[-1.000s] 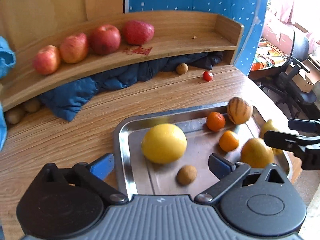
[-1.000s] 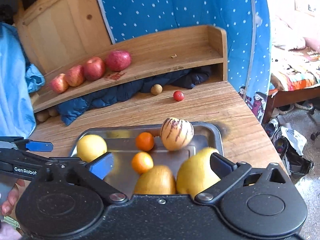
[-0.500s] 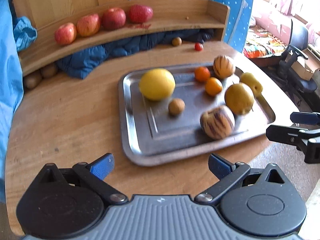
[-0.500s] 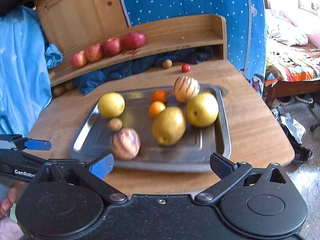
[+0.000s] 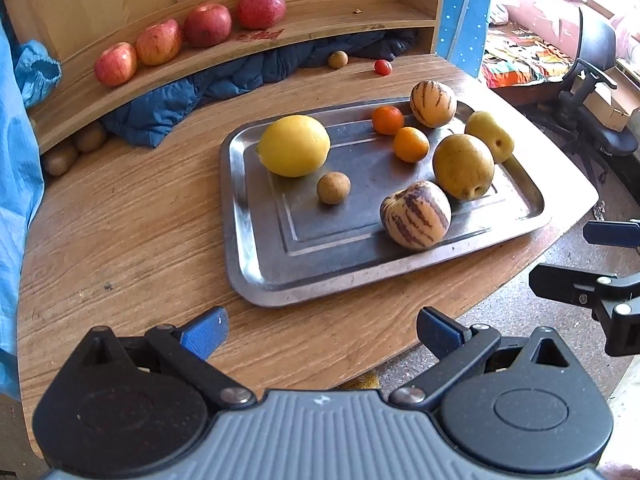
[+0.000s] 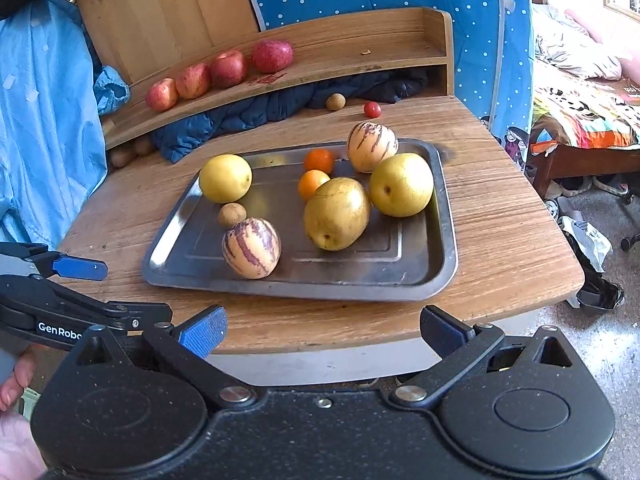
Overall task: Organize fruits
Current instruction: 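Grasp the small brown fruit with the left tool while the right tool grasps the red cherry tomato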
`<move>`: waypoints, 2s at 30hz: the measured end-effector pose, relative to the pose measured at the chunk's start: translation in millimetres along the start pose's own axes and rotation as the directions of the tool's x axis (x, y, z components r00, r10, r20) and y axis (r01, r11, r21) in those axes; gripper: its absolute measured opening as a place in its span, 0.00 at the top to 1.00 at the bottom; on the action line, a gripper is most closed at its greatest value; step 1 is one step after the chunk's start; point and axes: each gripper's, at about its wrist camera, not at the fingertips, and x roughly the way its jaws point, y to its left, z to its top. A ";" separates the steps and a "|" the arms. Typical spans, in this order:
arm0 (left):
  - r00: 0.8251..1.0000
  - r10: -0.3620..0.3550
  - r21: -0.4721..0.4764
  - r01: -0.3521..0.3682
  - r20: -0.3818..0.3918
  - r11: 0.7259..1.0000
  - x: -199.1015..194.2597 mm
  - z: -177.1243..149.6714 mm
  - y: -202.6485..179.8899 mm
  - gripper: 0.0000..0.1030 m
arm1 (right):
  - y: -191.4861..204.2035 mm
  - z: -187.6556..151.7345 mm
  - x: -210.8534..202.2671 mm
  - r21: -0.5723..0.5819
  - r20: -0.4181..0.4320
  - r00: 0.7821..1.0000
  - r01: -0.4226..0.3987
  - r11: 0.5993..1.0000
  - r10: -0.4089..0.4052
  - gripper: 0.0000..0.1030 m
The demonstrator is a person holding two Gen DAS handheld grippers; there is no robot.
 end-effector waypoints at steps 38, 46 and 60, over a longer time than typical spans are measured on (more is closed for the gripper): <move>0.991 -0.072 -0.103 0.084 0.116 0.991 140.7 237.3 7.3 0.01 | -59.3 157.0 125.5 -0.175 0.136 0.984 0.136 0.975 -0.113 0.01; 0.986 -0.110 -0.058 0.118 0.123 0.991 184.0 259.5 -3.2 0.01 | -71.4 181.0 157.0 -0.180 0.113 0.991 0.095 0.979 -0.075 0.04; 0.977 -0.170 -0.085 0.182 0.131 0.980 217.5 278.3 0.0 0.27 | -59.4 207.1 210.6 -0.247 0.060 0.995 0.094 0.964 -0.082 0.24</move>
